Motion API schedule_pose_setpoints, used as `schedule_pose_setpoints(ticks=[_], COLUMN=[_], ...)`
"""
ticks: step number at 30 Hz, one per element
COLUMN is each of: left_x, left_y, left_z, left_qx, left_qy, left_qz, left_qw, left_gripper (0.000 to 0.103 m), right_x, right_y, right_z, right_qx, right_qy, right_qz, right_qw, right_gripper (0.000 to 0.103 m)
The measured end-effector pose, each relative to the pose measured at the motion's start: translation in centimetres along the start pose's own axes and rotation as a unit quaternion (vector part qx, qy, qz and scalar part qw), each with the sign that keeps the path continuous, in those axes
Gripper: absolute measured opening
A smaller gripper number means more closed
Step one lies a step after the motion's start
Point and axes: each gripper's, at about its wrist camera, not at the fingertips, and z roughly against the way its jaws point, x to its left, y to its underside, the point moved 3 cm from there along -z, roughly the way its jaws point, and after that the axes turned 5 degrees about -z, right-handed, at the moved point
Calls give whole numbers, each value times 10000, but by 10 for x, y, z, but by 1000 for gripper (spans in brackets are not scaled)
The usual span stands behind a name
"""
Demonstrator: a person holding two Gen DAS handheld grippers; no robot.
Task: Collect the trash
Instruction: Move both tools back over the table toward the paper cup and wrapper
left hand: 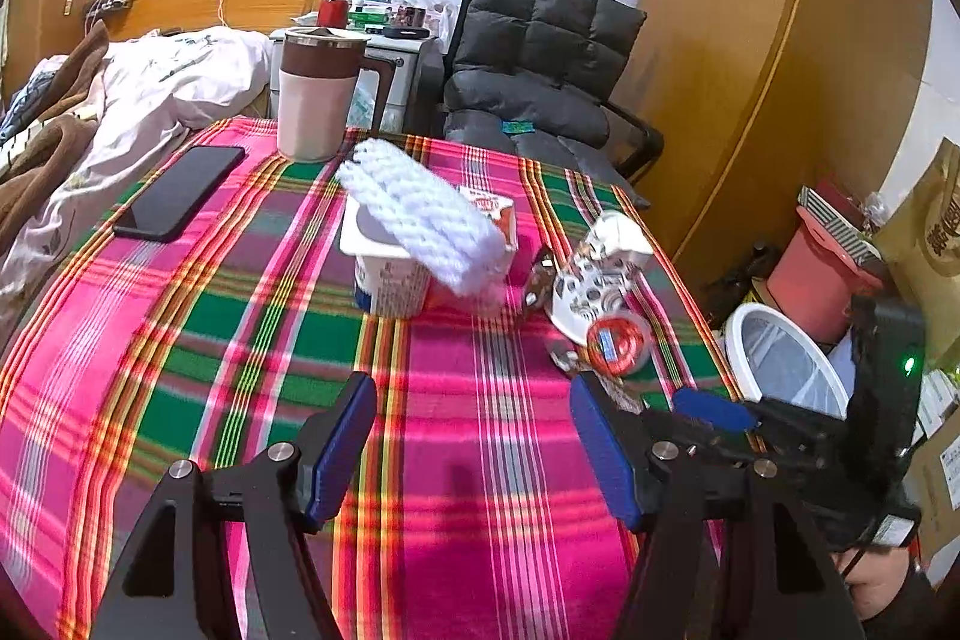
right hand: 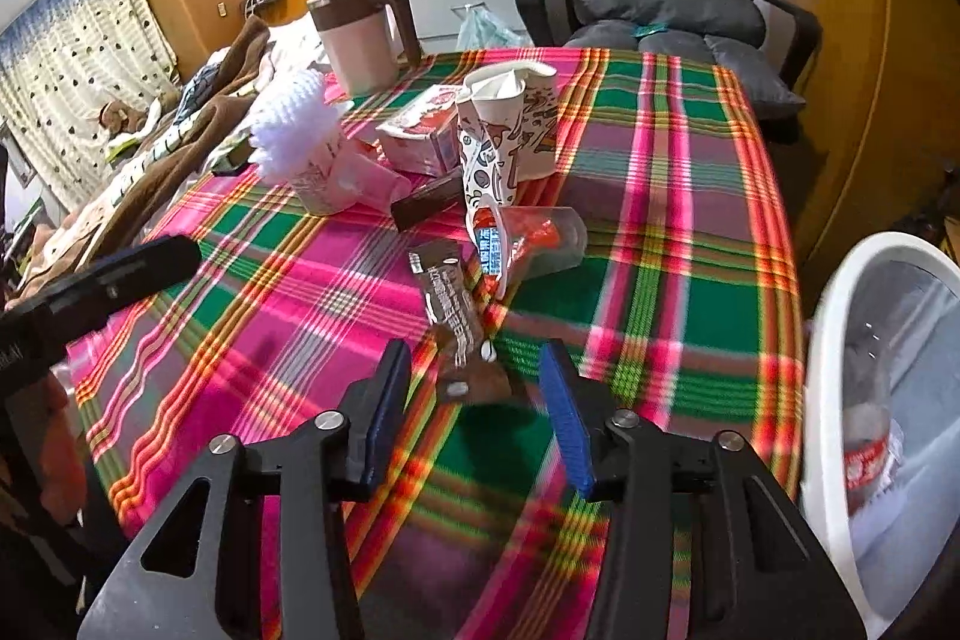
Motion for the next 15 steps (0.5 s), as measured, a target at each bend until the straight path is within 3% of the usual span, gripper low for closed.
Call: schedule_pose_setpoints(ticks=[3,15], left_x=[2,6], left_y=[-14,-51], left_z=[-7,-46], left_qx=[-74,-176], left_qy=[-28,-353], left_qz=[-8,264], left_qw=[10000,9989], left_gripper=[66,67], right_x=[3,-2], right_y=[2,17], right_z=[-7,12], right_qx=[138,112], right_qy=[-35,-154], right_qz=[52,-89], right_qw=[9999,9998], right_gripper=[29,29])
